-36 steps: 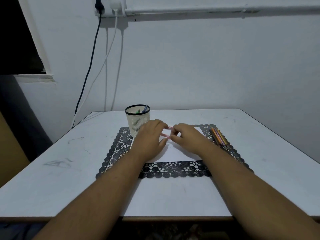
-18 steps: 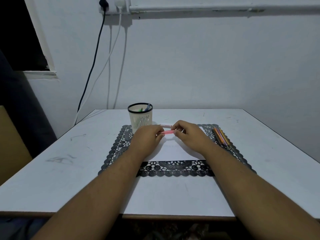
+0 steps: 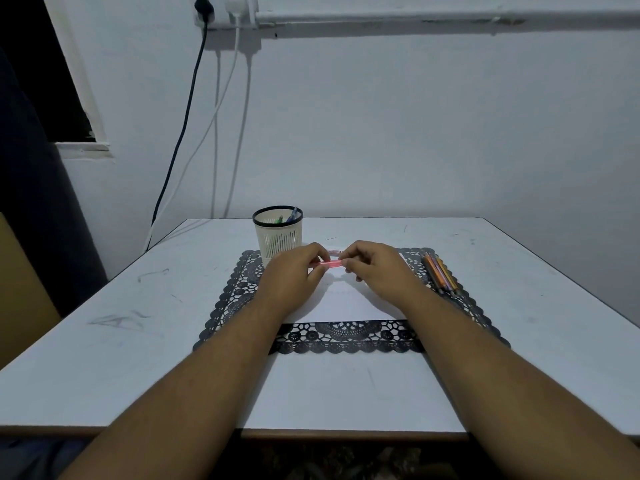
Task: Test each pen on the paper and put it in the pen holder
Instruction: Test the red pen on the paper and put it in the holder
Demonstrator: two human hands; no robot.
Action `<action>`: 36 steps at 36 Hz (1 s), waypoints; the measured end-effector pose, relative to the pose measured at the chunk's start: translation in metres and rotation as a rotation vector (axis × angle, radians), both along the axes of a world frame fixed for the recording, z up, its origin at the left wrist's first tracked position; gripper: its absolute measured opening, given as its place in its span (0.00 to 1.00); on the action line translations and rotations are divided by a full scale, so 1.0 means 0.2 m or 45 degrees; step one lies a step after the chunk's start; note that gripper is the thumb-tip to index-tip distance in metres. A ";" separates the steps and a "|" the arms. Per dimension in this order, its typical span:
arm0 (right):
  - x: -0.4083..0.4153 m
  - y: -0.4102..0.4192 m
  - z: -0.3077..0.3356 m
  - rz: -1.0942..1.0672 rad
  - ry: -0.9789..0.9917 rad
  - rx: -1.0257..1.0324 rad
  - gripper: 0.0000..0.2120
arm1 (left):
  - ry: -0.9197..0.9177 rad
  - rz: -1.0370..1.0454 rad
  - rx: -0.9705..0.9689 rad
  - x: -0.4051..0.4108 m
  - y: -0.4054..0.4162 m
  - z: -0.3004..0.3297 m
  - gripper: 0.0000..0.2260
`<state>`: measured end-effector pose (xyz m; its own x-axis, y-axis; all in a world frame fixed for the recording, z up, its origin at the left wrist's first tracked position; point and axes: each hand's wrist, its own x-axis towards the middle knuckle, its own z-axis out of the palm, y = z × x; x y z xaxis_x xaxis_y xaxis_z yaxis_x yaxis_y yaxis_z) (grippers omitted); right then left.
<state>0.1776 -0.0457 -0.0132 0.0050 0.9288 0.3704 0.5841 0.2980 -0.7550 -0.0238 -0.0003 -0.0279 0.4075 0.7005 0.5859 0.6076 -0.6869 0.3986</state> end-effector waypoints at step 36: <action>0.02 0.12 -0.10 -0.182 -0.319 -0.121 0.06 | 0.134 0.008 -0.192 -0.01 0.04 -0.04 0.03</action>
